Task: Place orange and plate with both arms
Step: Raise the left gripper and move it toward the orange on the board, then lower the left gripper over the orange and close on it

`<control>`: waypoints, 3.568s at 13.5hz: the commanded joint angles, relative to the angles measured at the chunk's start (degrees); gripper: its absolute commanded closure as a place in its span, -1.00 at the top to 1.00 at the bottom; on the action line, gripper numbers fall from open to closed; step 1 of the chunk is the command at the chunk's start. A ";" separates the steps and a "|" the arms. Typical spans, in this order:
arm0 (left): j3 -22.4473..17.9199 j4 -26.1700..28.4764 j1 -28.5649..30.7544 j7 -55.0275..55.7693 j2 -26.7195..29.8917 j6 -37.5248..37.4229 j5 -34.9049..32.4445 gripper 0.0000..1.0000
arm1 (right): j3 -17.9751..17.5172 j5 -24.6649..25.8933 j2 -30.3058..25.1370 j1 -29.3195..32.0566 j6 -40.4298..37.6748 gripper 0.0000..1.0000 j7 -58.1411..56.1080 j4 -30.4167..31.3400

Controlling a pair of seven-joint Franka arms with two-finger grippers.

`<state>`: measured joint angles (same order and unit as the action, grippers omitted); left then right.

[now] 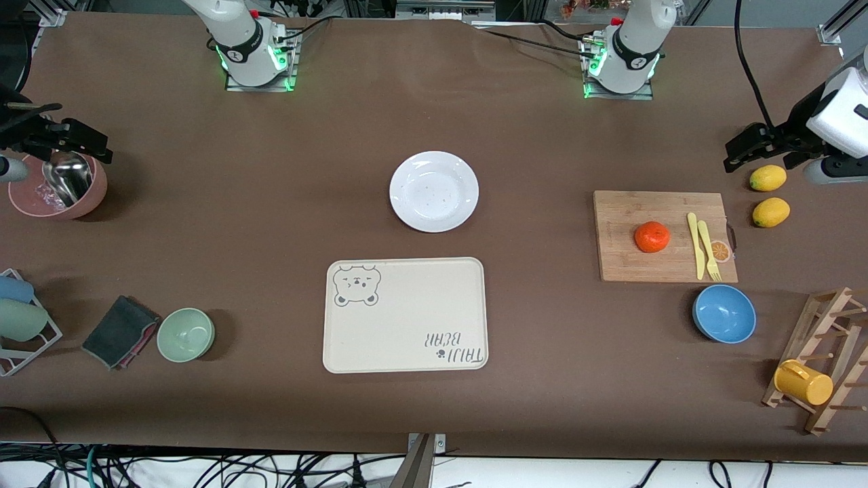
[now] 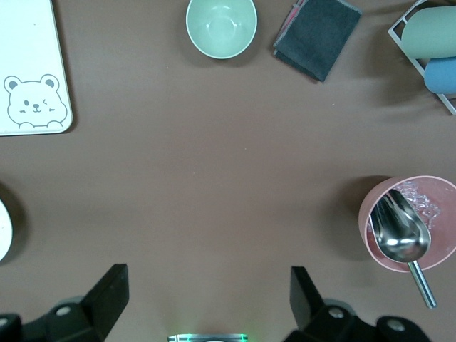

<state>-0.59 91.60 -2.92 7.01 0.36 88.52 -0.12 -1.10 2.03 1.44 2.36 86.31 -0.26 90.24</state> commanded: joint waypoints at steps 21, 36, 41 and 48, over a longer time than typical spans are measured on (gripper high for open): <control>-0.46 -1.87 1.51 -1.30 -1.68 -3.44 -0.67 1.00 | -0.74 0.08 -0.56 0.71 -0.17 1.00 -0.44 0.73; -0.02 2.00 2.83 -0.60 -4.05 -1.15 1.09 1.00 | -0.74 0.08 -0.56 0.71 -0.17 1.00 -0.36 0.73; -0.02 2.78 2.83 -0.60 -4.40 -0.37 1.88 1.00 | -0.74 0.08 -0.56 0.71 -0.17 1.00 -0.35 0.73; -0.02 3.05 2.83 -0.51 -4.23 -0.19 1.97 1.00 | -0.74 0.08 -0.56 0.71 -0.26 1.00 -0.35 0.73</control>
<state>-0.81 94.19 -0.51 7.13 -4.38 87.73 0.66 -1.26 2.03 1.64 2.36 86.27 -0.32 90.25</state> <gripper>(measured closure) 0.000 0.000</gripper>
